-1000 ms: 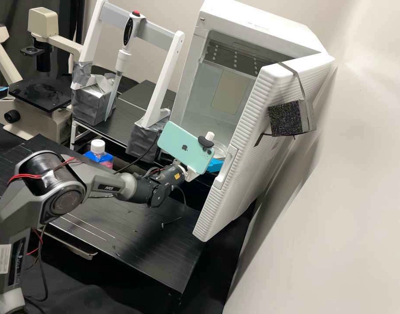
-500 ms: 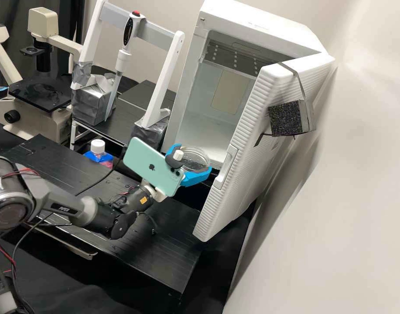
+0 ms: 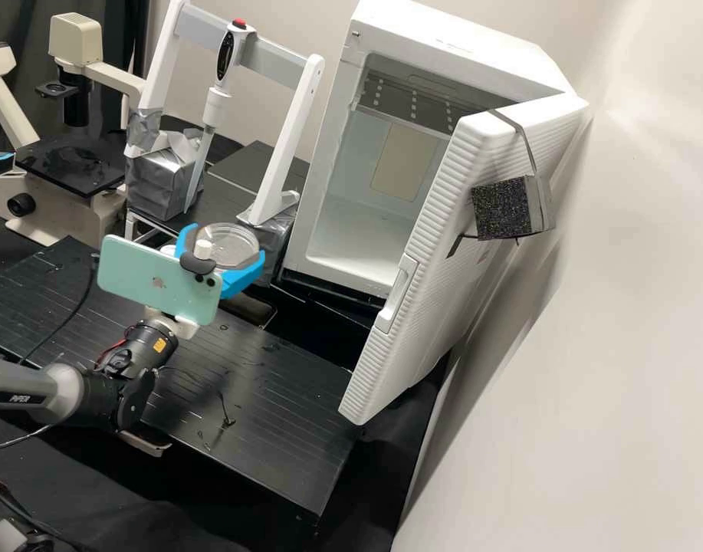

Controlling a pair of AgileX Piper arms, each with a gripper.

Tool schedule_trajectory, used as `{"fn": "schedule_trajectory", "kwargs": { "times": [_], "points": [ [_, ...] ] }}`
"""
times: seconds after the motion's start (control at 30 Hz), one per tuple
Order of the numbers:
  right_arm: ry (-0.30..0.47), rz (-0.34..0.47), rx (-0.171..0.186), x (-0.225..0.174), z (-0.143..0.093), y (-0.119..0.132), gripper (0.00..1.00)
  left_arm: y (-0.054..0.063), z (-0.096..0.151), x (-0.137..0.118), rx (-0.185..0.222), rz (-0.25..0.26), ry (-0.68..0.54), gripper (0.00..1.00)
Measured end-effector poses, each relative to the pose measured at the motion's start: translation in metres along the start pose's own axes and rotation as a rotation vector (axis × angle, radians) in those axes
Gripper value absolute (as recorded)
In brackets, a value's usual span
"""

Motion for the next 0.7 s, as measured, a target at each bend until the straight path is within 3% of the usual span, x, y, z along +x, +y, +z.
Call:
{"fn": "schedule_trajectory", "kwargs": {
  "times": [0.33,0.7],
  "points": [
    [0.138,-0.132,0.031,0.026,-0.028,-0.026,0.00,0.000,0.000,0.000,0.000,0.000,0.000,1.00],
    [0.252,-0.231,0.001,0.061,-0.055,-0.053,0.00,0.000,0.000,0.000,0.000,0.000,0.000,1.00]
  ]
}}
